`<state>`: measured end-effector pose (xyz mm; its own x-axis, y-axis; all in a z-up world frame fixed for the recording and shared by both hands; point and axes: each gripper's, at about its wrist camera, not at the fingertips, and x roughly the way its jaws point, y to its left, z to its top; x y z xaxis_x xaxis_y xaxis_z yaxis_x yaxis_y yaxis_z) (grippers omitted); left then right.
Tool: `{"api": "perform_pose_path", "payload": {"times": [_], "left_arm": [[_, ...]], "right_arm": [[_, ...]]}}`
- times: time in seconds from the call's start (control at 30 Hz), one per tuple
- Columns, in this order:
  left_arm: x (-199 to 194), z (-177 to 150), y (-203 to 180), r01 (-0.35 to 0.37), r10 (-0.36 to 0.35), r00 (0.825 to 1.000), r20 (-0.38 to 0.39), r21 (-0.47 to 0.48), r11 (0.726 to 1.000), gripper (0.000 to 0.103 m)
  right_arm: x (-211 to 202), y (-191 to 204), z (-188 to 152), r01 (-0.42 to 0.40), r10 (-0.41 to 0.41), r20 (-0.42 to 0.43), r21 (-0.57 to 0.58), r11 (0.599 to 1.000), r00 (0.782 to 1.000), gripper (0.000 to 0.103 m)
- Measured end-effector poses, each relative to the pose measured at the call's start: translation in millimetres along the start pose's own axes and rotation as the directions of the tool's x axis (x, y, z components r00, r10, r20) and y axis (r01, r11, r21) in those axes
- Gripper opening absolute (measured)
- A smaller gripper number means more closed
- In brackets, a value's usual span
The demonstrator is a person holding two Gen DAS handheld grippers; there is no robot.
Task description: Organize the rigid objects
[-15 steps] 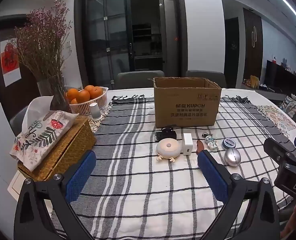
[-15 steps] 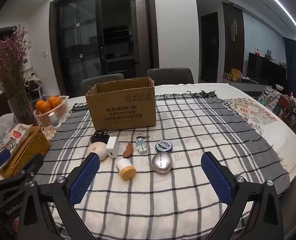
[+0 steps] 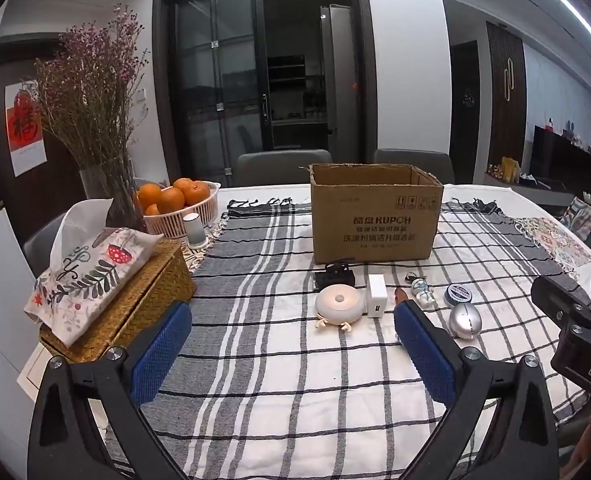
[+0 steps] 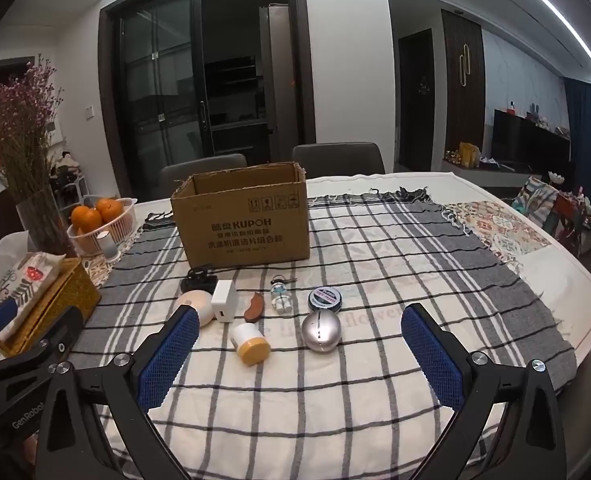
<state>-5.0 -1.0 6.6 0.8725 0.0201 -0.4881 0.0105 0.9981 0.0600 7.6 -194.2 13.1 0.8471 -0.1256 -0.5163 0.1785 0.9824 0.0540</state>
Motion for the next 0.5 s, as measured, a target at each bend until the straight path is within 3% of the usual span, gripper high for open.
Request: {"api": "perform_pose_path", "payload": {"times": [0.5], "left_arm": [[-3.6, -0.1, 3.7, 0.002, -0.002, 1.000, 0.014, -0.010, 1.000, 0.103]], "right_arm": [[-4.0, -2.4, -8.5, 0.003, -0.003, 0.023, -0.003, 1.000, 1.000, 0.102]]}}
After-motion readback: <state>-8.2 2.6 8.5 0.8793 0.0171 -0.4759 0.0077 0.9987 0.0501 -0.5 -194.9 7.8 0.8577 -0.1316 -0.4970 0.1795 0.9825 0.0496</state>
